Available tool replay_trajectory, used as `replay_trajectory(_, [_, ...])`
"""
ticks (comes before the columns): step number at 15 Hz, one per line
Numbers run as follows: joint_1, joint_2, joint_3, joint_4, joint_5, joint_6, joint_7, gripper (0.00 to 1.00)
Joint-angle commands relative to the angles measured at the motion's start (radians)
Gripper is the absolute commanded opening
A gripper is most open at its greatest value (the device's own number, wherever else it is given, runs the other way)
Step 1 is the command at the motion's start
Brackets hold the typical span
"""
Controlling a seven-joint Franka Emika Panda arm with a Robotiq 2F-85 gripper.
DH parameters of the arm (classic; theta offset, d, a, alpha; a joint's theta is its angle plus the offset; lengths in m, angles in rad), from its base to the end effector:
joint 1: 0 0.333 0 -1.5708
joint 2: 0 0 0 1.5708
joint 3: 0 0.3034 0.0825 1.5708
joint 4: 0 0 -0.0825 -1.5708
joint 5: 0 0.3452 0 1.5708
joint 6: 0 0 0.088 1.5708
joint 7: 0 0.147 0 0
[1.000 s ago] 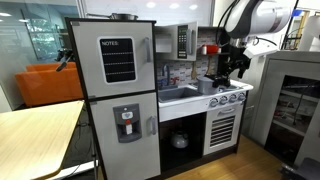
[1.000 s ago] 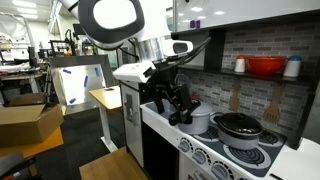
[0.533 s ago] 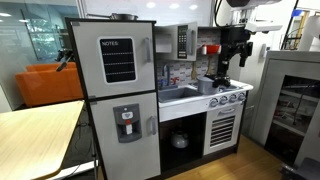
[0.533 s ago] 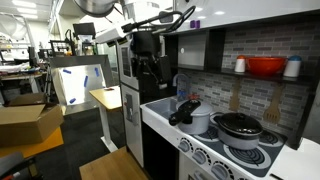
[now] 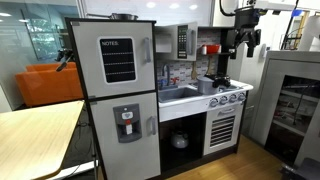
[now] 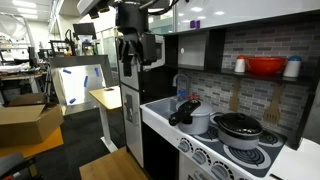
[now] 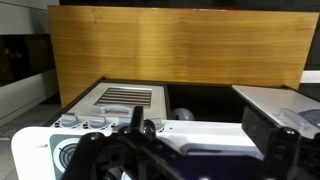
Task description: Remove the pot from the microwave and put it on the stovetop
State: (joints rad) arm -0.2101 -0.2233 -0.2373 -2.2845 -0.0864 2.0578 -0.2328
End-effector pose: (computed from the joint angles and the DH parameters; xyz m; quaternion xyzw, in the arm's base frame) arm 0.3971 -0.2006 0.4071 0.9964 -0.0838 -0.0079 0.0100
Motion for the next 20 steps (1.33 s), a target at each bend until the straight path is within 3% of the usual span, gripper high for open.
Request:
replay_trajectory(1, [0.009,-0.054,0.007,0.005,-0.018,-0.093,-0.028,1.0])
replay_trajectory(9, [0.084,-0.212,0.062,-0.052,-0.057,-0.225,-0.114,1.0])
replay_trajectory(20, [0.253,-0.29,0.129,-0.034,-0.038,-0.334,-0.267,1.0])
